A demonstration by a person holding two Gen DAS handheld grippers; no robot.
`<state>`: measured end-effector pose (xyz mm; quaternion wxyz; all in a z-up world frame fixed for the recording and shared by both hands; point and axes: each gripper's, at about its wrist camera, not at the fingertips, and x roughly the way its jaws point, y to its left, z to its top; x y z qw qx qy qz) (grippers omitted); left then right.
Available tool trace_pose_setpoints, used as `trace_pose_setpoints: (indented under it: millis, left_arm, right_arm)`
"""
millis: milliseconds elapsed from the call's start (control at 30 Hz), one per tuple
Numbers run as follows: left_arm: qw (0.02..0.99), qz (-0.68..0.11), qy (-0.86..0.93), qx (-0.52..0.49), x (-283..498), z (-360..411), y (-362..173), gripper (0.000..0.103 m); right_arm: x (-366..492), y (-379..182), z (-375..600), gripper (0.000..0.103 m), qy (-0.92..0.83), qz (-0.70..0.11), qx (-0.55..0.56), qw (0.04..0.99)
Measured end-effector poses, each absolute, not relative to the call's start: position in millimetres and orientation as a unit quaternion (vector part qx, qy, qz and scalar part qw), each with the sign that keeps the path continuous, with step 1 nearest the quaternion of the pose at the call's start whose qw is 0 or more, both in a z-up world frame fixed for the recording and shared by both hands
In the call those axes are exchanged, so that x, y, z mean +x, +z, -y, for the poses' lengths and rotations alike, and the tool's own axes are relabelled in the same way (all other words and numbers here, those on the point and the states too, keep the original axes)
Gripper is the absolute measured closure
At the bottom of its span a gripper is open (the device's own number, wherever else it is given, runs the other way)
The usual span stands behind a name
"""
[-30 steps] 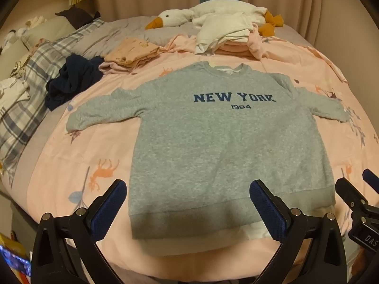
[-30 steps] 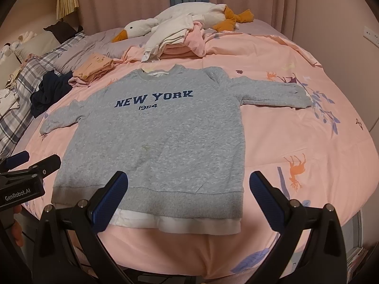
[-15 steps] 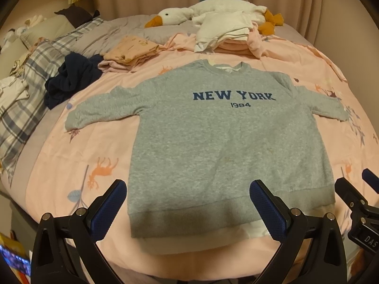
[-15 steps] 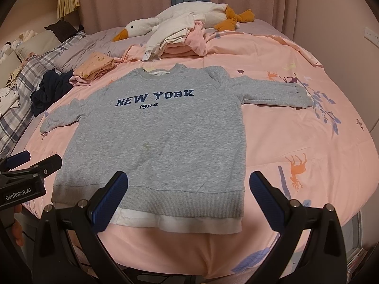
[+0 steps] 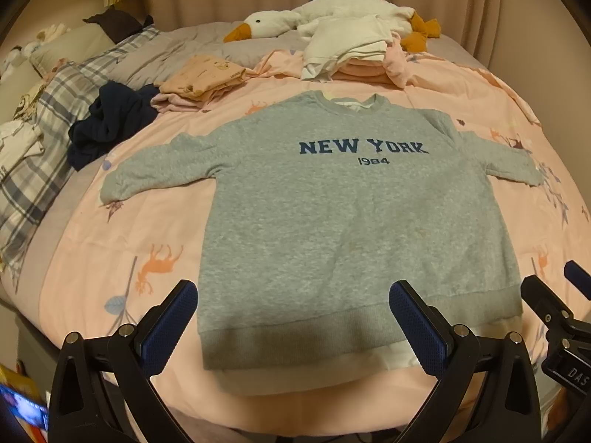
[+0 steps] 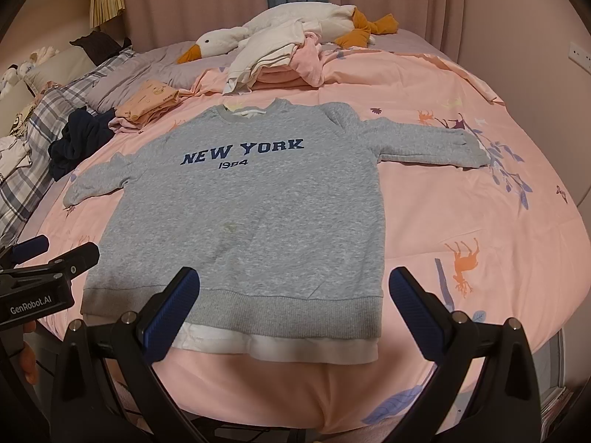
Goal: Fold small clothes
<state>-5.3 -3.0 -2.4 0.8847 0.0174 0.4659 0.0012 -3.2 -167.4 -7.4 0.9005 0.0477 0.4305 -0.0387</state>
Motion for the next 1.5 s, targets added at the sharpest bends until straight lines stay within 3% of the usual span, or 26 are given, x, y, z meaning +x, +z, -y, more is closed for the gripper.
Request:
trace_pose_setpoints:
  millis: [1500]
  left_arm:
    - [0.882,-0.47,-0.004,0.018,-7.4,4.9,-7.9,0.0]
  right_arm:
    - [-5.4,-12.7,167.1,0.0,-0.041,-0.435,0.045,0.898]
